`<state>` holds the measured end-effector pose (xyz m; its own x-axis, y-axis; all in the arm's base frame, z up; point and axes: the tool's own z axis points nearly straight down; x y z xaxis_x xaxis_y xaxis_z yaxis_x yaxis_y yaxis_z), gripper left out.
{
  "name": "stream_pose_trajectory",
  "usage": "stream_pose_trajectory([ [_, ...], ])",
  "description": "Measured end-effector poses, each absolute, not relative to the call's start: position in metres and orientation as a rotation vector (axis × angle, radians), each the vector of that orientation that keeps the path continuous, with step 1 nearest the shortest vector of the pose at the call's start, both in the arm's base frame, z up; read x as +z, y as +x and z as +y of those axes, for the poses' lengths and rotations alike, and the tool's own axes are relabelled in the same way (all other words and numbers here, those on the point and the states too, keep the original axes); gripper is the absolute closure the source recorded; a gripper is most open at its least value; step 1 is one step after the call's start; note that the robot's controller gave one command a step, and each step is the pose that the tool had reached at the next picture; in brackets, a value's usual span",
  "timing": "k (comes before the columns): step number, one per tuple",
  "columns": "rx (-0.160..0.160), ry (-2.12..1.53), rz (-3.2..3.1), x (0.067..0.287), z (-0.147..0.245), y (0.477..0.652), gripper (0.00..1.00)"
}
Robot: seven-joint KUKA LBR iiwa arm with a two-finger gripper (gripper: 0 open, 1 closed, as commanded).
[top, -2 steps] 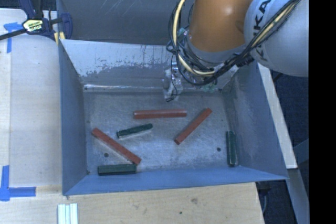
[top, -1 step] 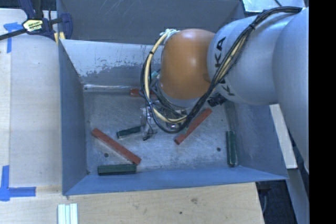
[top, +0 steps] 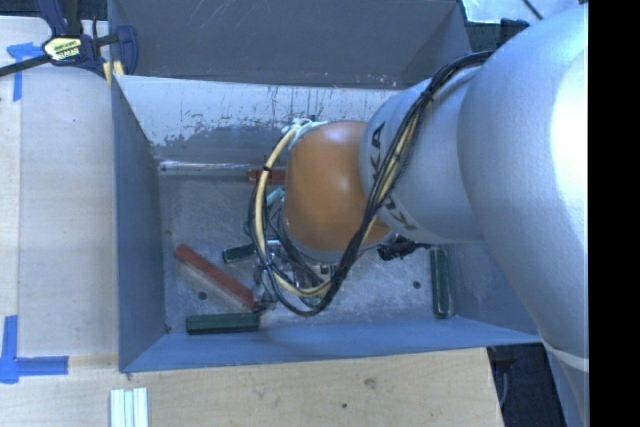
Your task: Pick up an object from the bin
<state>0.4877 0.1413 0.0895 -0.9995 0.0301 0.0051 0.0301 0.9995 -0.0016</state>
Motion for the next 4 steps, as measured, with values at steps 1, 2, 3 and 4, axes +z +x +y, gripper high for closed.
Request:
stream_pose_trajectory([
  [1, -0.001, -0.062, -3.143, 0.070, 0.172, 0.499, 1.00],
  [2, -0.002, -0.026, -3.147, 0.116, 0.161, 0.483, 1.00],
  [3, -0.003, 0.000, -3.146, 0.099, 0.248, 0.488, 1.00],
  [4, -0.006, -0.041, -3.152, 0.187, 0.221, 0.512, 1.00],
])
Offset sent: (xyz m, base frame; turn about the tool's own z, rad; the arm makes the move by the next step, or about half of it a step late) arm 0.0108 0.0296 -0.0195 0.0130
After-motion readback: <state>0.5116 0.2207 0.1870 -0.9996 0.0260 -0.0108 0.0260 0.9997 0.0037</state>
